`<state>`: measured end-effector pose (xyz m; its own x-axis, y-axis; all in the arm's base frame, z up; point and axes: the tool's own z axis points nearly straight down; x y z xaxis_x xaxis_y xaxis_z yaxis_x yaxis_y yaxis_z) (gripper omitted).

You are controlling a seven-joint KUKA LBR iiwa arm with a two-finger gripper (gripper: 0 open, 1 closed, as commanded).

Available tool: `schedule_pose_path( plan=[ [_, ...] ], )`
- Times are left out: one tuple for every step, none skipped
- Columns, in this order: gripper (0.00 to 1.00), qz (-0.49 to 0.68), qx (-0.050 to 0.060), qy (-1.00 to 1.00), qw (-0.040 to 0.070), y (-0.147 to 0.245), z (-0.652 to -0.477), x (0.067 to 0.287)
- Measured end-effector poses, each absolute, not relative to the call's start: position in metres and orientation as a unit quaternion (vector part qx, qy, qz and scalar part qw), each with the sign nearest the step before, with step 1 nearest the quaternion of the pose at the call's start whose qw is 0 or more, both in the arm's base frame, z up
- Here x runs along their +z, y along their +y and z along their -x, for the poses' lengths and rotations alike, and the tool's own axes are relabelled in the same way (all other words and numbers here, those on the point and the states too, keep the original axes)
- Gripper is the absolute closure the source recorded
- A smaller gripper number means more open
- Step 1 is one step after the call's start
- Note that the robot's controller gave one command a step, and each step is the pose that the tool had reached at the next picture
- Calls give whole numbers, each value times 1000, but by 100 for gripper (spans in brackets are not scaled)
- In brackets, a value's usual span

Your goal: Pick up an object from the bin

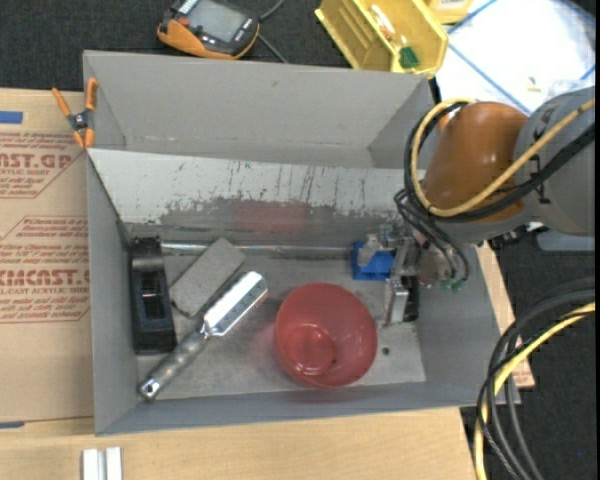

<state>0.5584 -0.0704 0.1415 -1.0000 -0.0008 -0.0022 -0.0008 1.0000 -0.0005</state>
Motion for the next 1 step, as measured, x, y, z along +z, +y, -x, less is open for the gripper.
schedule_pose_path(
  plan=[
    [0,0,0,1000,1,-70,-558,142]
  ],
)
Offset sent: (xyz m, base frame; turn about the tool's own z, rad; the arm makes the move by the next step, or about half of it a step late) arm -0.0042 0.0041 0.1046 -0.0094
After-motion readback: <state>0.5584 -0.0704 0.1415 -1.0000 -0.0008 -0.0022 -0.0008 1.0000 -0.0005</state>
